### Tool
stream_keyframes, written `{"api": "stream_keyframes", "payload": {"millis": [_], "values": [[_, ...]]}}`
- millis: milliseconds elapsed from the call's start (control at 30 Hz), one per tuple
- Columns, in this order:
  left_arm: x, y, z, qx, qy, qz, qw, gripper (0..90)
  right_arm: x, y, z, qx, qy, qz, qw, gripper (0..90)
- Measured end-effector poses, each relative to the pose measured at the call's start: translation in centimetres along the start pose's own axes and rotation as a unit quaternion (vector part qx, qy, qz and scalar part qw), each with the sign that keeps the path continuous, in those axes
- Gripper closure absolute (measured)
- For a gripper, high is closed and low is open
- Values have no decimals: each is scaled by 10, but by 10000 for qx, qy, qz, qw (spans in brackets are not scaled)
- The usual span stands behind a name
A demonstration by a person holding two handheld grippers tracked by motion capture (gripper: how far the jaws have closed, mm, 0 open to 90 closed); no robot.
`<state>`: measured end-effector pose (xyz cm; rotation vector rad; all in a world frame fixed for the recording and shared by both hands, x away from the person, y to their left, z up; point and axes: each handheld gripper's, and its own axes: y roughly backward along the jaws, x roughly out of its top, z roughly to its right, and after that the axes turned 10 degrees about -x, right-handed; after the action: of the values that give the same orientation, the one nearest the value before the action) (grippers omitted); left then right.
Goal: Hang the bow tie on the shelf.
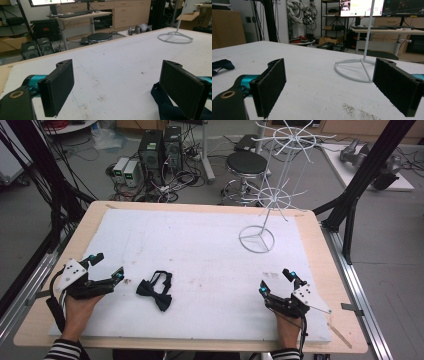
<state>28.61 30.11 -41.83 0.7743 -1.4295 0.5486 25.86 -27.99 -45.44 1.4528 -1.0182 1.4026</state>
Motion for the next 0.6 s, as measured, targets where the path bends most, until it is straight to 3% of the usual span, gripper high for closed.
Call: {"api": "stream_keyframes", "payload": {"millis": [300, 600], "values": [[19, -12, 3, -195, -30, -510, 9985, 130, 0, 0, 0, -4, -37, -15, 10000, 107], [34, -32, 11, -287, -34, -1129, 9932, 135, 0, 0, 0, -1, -45, -21, 10000, 107]]}}
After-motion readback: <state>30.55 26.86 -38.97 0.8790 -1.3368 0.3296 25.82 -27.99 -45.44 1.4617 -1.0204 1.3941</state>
